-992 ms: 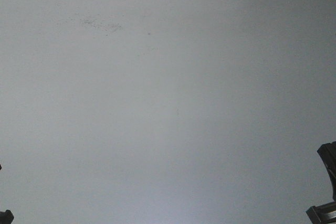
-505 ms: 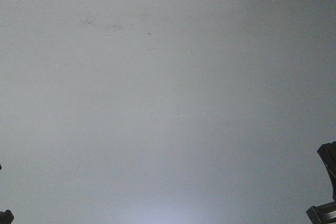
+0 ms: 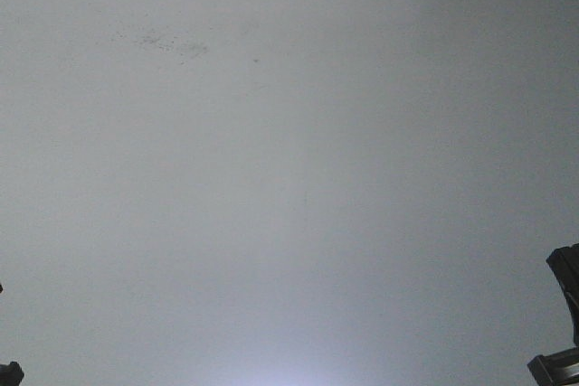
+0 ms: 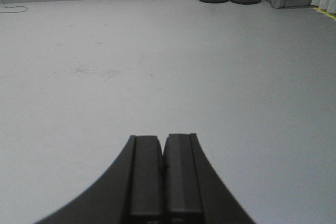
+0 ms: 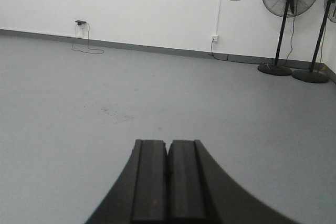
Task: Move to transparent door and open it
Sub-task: 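Drive the base forward across the grey floor toward the wooden platform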
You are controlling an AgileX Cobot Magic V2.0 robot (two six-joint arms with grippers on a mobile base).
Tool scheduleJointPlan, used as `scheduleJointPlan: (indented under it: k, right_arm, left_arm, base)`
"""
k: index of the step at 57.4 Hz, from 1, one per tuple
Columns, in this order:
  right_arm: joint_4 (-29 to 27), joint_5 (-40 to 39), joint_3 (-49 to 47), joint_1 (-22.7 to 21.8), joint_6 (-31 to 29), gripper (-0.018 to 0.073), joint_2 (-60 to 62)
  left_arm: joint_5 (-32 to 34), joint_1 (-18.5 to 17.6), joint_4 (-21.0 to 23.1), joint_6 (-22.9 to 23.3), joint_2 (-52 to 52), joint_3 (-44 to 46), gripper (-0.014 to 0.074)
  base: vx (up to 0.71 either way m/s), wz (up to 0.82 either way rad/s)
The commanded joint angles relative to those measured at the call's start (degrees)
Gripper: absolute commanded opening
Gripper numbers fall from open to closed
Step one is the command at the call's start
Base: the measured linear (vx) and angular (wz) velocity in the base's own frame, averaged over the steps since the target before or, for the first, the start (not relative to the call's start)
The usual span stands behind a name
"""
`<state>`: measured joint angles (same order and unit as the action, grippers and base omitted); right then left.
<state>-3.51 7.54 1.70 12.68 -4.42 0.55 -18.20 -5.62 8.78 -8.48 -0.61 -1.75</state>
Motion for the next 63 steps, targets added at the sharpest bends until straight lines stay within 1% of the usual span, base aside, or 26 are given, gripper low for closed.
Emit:
scheduleJointPlan:
  k: [1, 32, 47, 63]
  right_arm:
    - [0.1, -4.8, 0.2, -0.2, -0.5, -0.0003, 0.9]
    - [0.1, -4.8, 0.2, -0.2, -0.5, -0.0003, 0.9]
    - [0.1, -4.8, 0.2, -0.2, -0.5, -0.0003, 0.9]
    - [0.1, -4.8, 0.2, -0.2, -0.5, -0.0003, 0.9]
  left_arm:
    - [4.3, -0.1, 0.6, 0.0, -0.8, -0.5, 0.0003]
    - [4.3, -0.1, 0.6, 0.0, -0.8, -0.5, 0.0003]
    - [4.3, -0.1, 0.6, 0.0, -0.8, -0.5, 0.0003]
    - [4.3, -0.1, 0.6, 0.0, -0.8, -0.5, 0.0003]
  base:
    - [0.12, 0.01]
    - [0.23, 0.04]
    - [0.39, 0.12]
    - [0.46, 0.29]
